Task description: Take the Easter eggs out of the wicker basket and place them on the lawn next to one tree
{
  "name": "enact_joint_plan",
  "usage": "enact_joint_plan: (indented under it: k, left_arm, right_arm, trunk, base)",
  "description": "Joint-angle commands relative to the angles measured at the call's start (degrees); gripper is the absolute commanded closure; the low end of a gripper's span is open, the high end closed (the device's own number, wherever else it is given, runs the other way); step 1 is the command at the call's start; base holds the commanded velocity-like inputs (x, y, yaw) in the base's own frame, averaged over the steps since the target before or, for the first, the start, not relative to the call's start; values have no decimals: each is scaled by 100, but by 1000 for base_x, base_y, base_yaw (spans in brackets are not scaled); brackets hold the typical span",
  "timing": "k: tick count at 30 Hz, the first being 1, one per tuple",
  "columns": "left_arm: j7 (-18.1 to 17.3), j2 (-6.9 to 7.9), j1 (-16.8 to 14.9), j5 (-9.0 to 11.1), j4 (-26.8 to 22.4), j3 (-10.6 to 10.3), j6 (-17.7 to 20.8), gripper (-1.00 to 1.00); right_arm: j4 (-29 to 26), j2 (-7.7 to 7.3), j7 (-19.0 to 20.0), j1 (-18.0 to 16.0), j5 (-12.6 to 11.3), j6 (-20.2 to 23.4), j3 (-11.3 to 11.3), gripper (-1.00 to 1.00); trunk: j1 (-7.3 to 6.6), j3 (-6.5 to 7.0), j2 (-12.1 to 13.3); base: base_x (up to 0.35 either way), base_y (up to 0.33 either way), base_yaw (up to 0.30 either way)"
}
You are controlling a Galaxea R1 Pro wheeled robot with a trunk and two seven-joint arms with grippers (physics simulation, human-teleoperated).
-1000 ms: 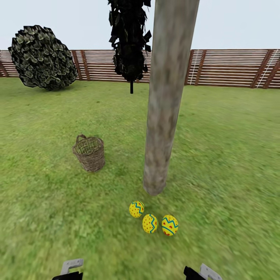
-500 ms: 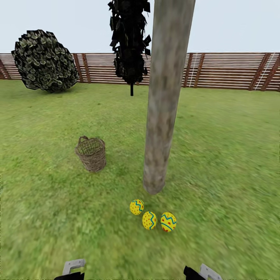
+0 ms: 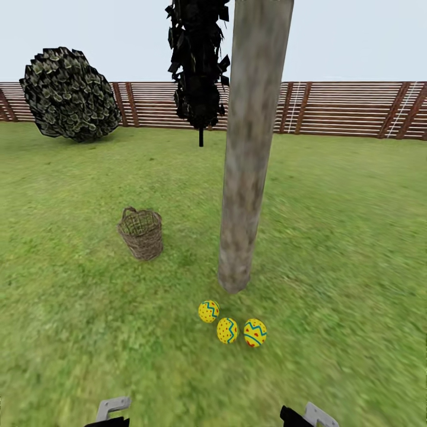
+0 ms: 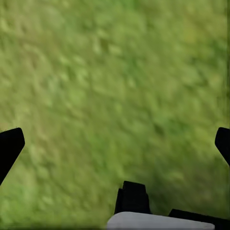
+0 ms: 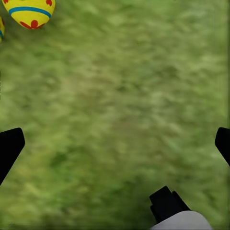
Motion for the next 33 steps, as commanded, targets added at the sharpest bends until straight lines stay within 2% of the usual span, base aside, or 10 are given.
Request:
enact_joint_plan:
  k: [1, 12, 18, 21, 23, 24, 33]
  left_arm:
    - [12, -2, -5, -60, 13, 45, -23, -100]
    - [25, -23, -5, -60, 25, 45, 65, -100]
    - [120, -93, -5, -68, 55, 40, 77, -100]
    - [531, -88, -3, -68, 58, 38, 87, -100]
    - [952, -92, 71, -69, 60, 37, 103, -100]
    - [1053, -98, 127, -69, 60, 35, 106, -100]
    - [1234, -111, 603, -69, 60, 31, 87, -100]
  right_arm:
    - [1, -4, -34, -4, -61, -35, 45, -100]
    - [1, -4, -33, -4, -61, -30, 45, -100]
    - [83, -7, -66, -4, -82, -21, 26, -100]
    - [553, -16, -81, -6, -94, -82, -3, -100]
    - [1247, -58, -86, -7, -105, -408, -36, -100]
    - [1479, -71, -87, -7, -105, -546, -42, -100]
    - [2224, -124, -89, -7, -100, -854, -3, -100]
  trunk:
    - [-23, 14, 39]
    - [-265, 225, 480]
    - [-397, 333, 721]
    - [-462, 387, 841]
    - [-506, 423, 921]
    - [-528, 441, 962]
    - [-726, 602, 1323]
  base:
    - [-16, 0, 0]
    - [-2, 0, 0]
    - [0, 0, 0]
    - [0, 0, 0]
    - [0, 0, 0]
    - [0, 0, 0]
    - [0, 0, 0]
